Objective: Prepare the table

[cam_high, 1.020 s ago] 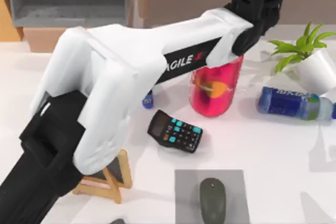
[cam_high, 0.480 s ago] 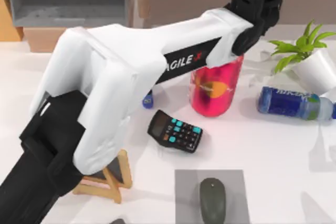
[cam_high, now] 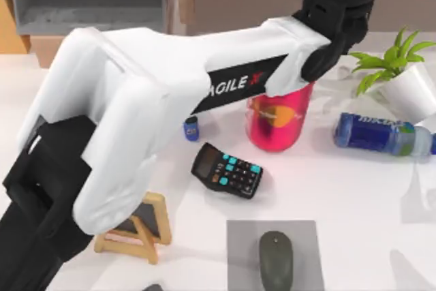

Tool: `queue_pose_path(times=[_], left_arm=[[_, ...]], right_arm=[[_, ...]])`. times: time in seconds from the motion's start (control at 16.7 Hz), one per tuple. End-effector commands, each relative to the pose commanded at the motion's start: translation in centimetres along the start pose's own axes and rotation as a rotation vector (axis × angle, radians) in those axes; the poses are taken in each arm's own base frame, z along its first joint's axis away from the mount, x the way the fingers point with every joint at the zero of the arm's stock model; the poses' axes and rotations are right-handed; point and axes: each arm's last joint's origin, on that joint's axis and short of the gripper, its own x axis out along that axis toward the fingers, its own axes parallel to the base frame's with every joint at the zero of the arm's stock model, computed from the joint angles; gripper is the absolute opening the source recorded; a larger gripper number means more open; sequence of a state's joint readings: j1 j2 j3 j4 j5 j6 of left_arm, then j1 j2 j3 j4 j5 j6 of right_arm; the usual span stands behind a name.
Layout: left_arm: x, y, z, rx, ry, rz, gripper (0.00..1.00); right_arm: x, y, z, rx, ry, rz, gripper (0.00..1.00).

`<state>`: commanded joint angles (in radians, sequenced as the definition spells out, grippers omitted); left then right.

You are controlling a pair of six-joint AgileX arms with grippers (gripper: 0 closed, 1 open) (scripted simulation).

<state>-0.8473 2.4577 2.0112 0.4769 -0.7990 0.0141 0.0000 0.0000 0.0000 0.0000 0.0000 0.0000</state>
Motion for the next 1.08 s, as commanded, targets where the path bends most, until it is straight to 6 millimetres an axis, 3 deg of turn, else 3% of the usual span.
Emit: queue_pose_path(times=[0.18,0.66,1.08], left_arm=[[-1.2,0.0,0.3,0.002,0.001,0.000,0.00],[-1.7,0.5,0.6,0.015,-0.001,-0.041,0.00],[-7.2,2.7,1.0,0.097,-0.030,-0.350,0.00]], right_arm=[[0.0,0.0,0.0,0.000,0.000,0.000,1.00],[0.0,0.0,0.0,0.000,0.000,0.000,1.00],[0.0,0.0,0.0,0.000,0.000,0.000,1.00]])
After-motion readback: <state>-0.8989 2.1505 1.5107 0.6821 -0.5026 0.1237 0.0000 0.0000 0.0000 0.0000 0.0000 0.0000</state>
